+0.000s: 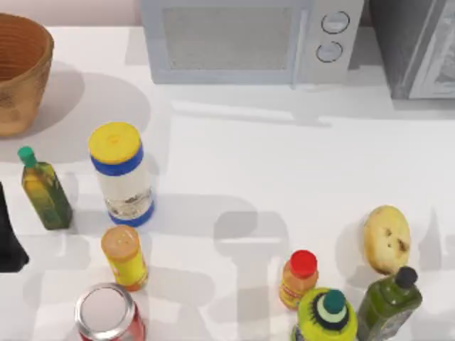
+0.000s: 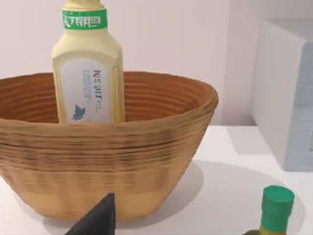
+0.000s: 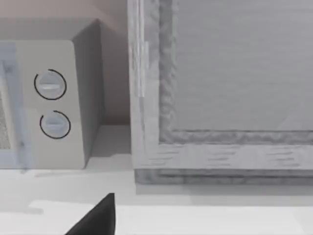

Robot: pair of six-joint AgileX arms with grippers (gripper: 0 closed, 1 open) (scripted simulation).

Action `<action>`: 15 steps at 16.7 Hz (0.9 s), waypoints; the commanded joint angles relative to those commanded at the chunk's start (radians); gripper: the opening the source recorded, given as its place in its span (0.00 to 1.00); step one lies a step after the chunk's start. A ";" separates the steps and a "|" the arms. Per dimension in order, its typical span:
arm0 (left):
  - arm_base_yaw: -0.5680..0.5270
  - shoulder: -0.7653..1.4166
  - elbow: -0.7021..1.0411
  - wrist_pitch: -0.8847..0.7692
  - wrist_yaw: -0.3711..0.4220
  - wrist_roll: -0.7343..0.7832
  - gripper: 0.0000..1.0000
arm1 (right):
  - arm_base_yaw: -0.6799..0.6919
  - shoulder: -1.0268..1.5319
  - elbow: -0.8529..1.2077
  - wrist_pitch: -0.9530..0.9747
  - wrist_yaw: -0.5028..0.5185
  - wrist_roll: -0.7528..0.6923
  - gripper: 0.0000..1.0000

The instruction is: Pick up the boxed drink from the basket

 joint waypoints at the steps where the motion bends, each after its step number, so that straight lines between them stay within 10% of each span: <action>1: 0.000 0.000 0.000 0.000 0.000 0.000 1.00 | 0.000 0.000 0.000 0.000 0.000 0.000 1.00; 15: 0.112 0.738 0.286 0.454 0.127 0.003 1.00 | 0.000 0.000 0.000 0.000 0.000 0.000 1.00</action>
